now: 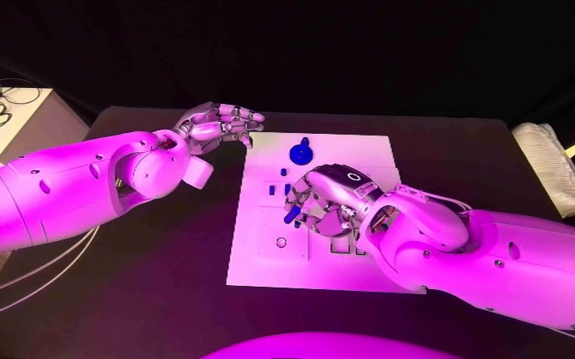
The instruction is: Assemble the parts on the task board
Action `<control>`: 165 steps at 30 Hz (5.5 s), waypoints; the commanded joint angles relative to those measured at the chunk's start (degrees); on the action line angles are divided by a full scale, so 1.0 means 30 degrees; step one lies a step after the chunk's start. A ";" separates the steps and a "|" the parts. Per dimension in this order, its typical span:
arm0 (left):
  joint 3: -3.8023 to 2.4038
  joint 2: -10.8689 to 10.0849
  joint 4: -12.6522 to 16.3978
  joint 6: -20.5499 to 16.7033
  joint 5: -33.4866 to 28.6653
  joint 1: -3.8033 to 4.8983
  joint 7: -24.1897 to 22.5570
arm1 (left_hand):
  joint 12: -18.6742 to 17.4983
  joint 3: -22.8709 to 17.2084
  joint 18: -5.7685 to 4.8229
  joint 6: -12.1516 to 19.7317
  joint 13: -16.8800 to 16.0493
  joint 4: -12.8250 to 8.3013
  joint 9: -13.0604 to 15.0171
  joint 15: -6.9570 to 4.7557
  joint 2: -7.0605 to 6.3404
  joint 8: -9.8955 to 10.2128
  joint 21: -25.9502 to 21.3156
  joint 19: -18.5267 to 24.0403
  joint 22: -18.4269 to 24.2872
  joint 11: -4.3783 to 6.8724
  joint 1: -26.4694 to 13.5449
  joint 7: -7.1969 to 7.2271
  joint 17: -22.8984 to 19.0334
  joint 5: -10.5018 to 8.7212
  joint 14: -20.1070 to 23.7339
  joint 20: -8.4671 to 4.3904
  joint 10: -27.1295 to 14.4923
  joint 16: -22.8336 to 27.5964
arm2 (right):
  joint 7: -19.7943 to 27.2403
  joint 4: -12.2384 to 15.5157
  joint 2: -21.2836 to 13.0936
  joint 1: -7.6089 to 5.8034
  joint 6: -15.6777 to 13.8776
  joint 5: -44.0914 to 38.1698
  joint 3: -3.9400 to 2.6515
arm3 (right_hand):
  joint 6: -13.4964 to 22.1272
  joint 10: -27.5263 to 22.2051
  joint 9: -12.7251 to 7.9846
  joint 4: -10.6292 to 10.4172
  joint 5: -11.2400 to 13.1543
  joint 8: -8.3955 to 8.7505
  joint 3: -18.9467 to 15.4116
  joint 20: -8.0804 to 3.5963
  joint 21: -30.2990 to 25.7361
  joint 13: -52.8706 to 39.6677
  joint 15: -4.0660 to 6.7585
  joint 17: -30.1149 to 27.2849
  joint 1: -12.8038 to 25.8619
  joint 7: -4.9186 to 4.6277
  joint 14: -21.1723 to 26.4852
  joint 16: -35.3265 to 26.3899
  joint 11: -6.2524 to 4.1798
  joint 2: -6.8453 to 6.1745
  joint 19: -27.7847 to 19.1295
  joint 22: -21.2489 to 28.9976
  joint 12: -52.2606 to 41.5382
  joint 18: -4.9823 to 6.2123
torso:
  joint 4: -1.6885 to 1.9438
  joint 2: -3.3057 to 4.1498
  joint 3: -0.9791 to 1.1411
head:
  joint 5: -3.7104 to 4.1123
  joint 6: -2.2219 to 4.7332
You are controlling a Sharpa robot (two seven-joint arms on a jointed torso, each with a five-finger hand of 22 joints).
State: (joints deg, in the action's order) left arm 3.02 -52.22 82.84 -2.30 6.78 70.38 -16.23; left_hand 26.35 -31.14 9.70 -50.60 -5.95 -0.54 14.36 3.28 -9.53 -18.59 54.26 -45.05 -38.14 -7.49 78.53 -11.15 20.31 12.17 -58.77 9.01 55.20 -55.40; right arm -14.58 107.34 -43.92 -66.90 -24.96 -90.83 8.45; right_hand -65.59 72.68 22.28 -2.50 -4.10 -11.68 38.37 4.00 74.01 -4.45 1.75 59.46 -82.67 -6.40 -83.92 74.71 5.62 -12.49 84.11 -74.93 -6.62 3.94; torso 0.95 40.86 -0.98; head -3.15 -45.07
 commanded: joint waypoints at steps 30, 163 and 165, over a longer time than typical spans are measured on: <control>-0.0010 0.0021 0.0097 0.0212 -0.0068 -0.0006 -0.0123 | -0.0085 0.0028 0.0261 0.0055 0.0028 -0.0045 -0.0017 -0.0003 0.0115 0.0035 -0.0097 -0.0160 -0.0002 0.0025 0.0050 0.0005 -0.0023 0.0119 0.0008 0.0027 -0.0123 0.0059 | 0.0100 -0.1369 0.1429 0.1592 0.1097 -0.2290 0.0240 | -0.0061 0.1319 0.0078 0.0255 -0.0166 -0.0129 0.0109 -0.0132 -0.0188 -0.0707 0.0142 -0.0106 0.0144 -0.0083 -0.0075 -0.0087 -0.1100 0.0189 0.0471 -0.3148 -0.0024 -0.0269 | 0.0008 0.0031 0.0028 | -0.0336 -0.0312; 0.0081 -0.0736 0.0774 0.0865 -0.0209 -0.0472 -0.0321 | -0.0129 0.0350 0.0269 0.0227 0.0105 0.0329 -0.0110 0.0051 -0.0227 0.0037 -0.0633 -0.0205 0.0338 -0.0001 -0.0541 0.0026 0.0060 0.0234 0.0013 0.0137 -0.0330 0.0105 | -0.5640 0.0389 -0.6264 0.0940 0.1957 0.5412 0.0869 | 0.2121 0.3062 0.2095 -0.4836 -0.3625 -0.0551 -1.5422 -0.0352 0.3613 -2.3998 0.0427 0.7623 0.5666 0.0355 -0.1489 0.4013 -0.1583 0.1833 0.1559 -0.4591 -2.2524 -0.0986 | -0.0359 -0.0386 0.0074 | 0.1972 -0.0150; 0.0081 -0.0747 0.0783 0.0890 -0.0206 -0.0472 -0.0306 | -0.0129 0.0350 0.0269 0.0227 0.0105 0.0329 -0.0110 0.0051 -0.0227 0.0037 -0.0633 -0.0205 0.0338 -0.0001 -0.0541 0.0026 0.0060 0.0234 0.0013 0.0137 -0.0330 0.0105 | -0.5703 0.0242 -0.6102 0.0990 0.2267 0.5249 0.0870 | 0.2117 0.3183 0.2101 -0.4833 -0.3619 -0.0560 -1.5422 -0.0351 0.3618 -2.4205 0.0426 0.7787 0.5679 0.0357 -0.1523 0.4083 -0.1584 0.1845 0.1559 -0.4592 -2.2760 -0.0987 | -0.0367 -0.0385 0.0074 | 0.1961 -0.0142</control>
State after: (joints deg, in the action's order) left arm 3.30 -54.48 85.00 -1.34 6.50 68.97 -17.13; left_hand 26.35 -29.96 9.71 -50.18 -5.72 0.64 14.08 3.28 -10.51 -18.59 52.53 -45.48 -37.21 -7.47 76.79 -11.14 20.44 12.51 -58.77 9.43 54.78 -55.40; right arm -30.71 108.30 -62.39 -64.13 -20.60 -73.14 11.01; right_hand -59.75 81.92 28.80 -17.02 -15.27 -13.42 -7.61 3.07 84.85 -74.95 2.88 74.94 -66.13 -5.30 -84.03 86.78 0.91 -7.02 84.01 -74.91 -74.56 1.25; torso -0.15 39.74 -0.79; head 2.76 -45.53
